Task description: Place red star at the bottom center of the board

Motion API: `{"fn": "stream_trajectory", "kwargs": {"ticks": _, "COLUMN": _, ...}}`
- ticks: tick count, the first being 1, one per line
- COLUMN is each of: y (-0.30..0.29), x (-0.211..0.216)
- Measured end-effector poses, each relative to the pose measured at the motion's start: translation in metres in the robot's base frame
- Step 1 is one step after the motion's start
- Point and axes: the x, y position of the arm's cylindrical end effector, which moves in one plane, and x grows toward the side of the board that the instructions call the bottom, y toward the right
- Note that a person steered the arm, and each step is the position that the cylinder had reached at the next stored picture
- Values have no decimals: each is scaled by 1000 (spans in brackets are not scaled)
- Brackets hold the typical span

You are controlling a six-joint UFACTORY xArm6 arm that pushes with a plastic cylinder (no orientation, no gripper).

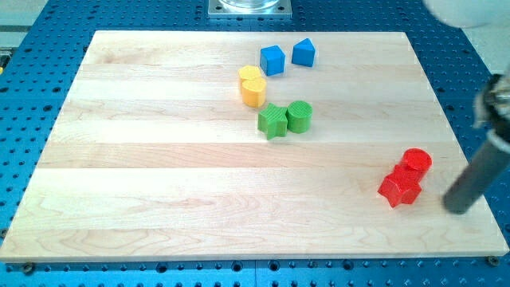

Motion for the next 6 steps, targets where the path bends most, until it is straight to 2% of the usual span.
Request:
{"fn": "stream_trajectory", "kwargs": {"ticks": 1, "y": 51, "x": -39}}
{"fn": "stream_trajectory", "kwargs": {"ticks": 2, "y": 39, "x": -93}}
{"fn": "stream_trajectory", "kwargs": {"ticks": 3, "y": -15, "x": -46}}
{"fn": "stream_trajectory", "kwargs": {"ticks": 4, "y": -7, "x": -16}}
{"fn": "stream_trajectory", "kwargs": {"ticks": 5, "y": -90, "x": -12}}
{"fn": "stream_trajectory", "kwargs": {"ticks": 6, "y": -210, "x": -10}}
